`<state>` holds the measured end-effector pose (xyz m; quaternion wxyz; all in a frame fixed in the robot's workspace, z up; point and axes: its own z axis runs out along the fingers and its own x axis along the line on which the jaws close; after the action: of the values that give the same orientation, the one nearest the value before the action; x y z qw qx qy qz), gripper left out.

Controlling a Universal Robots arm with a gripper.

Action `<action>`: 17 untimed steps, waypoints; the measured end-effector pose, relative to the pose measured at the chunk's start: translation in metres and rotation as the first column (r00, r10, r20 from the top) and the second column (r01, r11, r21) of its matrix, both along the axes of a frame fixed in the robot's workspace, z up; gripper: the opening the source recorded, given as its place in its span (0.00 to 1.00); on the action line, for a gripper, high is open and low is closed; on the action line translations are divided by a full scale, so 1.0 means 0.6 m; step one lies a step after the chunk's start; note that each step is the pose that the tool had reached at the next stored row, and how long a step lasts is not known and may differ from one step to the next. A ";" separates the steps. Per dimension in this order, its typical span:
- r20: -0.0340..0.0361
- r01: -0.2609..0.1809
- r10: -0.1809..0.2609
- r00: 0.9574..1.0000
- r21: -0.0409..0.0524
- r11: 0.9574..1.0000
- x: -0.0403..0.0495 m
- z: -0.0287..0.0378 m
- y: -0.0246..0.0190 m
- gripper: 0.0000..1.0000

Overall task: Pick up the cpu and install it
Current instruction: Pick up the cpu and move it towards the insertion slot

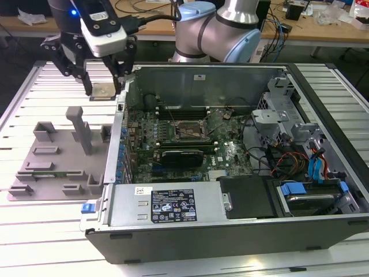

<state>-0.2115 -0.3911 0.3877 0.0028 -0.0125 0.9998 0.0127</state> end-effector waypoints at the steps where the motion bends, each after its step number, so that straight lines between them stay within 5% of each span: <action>1: 0.000 0.000 0.000 1.000 0.000 1.000 0.007 0.000 0.0000 0.55; 8: 0.000 0.000 0.000 1.000 0.000 1.000 0.041 0.000 0.0000 0.55; 17: 0.000 0.000 0.000 1.000 0.000 1.000 0.122 0.000 0.0001 0.55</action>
<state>-0.1380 -0.3911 0.3877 0.0027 -0.0124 0.9998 0.0127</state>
